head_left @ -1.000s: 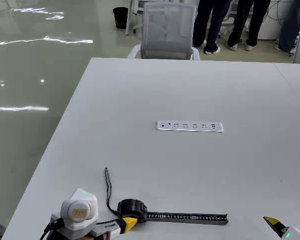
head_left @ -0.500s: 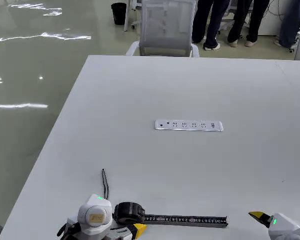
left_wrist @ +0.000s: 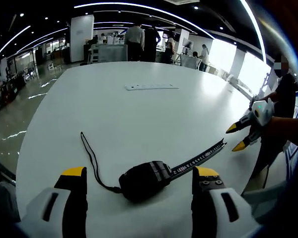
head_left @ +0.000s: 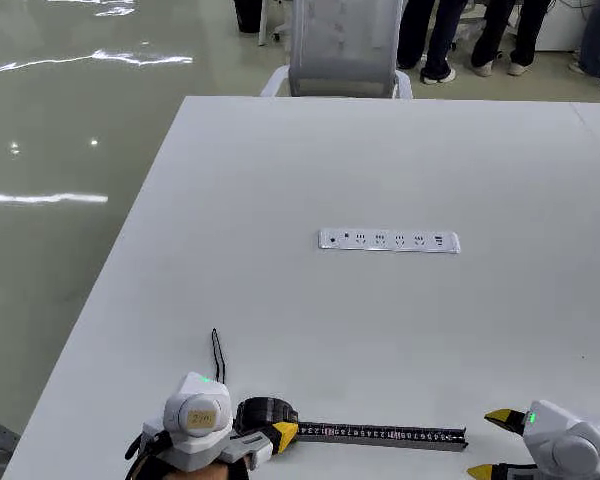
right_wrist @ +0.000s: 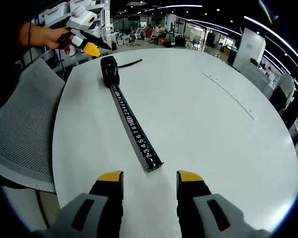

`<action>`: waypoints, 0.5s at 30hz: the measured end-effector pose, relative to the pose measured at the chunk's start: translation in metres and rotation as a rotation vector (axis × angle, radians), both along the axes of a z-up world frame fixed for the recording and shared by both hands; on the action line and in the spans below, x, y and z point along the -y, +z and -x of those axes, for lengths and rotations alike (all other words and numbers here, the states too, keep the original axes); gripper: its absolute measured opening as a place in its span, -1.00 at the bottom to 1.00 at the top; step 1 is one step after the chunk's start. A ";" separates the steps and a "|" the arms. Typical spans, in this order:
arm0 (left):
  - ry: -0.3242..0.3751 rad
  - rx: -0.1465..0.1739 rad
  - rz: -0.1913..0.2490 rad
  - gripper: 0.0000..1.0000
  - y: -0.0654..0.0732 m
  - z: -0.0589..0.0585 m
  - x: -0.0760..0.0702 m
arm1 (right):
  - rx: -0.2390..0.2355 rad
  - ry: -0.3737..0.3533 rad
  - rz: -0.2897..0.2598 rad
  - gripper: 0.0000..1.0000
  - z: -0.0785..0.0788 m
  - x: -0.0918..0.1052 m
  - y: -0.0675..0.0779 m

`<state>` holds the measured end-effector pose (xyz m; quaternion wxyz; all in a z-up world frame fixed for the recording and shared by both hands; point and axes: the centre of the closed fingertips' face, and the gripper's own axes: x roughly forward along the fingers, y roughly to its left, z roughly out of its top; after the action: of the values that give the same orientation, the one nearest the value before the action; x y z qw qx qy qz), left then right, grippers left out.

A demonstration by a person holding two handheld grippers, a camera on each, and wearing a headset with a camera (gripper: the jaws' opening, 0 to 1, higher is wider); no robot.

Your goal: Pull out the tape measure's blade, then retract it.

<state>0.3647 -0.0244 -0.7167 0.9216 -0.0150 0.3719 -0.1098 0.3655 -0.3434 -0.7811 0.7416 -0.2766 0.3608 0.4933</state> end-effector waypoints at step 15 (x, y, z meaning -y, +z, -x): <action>0.014 -0.068 -0.012 0.49 -0.033 -0.004 0.018 | 0.054 0.063 0.061 -0.30 -0.016 -0.004 -0.022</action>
<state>0.3686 -0.0425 -0.7494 0.9093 -0.0157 0.4035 -0.1004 0.3818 -0.3389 -0.8033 0.7266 -0.3234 0.3465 0.4974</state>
